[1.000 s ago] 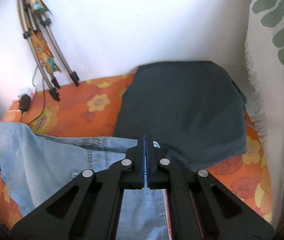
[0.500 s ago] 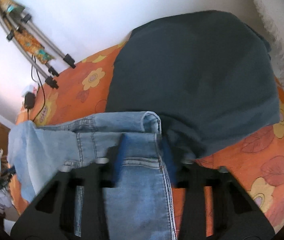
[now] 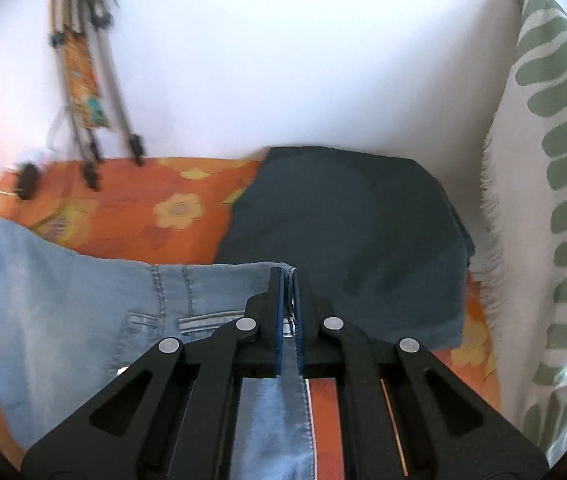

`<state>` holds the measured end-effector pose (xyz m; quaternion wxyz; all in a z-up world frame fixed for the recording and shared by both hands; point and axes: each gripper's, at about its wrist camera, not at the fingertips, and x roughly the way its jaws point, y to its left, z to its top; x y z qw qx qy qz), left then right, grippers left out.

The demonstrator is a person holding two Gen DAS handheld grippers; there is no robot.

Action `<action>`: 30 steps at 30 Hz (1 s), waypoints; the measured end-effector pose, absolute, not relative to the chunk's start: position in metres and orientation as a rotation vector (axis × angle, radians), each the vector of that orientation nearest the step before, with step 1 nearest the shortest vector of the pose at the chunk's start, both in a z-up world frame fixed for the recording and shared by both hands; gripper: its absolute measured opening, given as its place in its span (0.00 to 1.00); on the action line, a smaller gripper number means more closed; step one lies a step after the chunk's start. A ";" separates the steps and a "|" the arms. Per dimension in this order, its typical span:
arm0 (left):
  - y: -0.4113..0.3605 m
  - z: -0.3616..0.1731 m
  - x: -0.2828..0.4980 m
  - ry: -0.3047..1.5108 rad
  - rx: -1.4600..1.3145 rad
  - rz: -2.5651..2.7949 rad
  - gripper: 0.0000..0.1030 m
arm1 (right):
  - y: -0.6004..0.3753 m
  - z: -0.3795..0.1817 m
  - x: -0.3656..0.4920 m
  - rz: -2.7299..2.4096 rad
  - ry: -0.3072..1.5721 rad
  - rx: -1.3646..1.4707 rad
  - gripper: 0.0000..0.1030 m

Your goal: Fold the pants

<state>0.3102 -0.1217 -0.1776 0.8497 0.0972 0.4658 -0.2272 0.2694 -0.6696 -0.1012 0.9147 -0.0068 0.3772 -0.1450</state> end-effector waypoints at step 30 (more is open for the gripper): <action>-0.075 -0.178 0.300 0.946 0.374 -0.483 0.43 | -0.406 -0.168 0.180 0.300 1.012 -0.272 0.50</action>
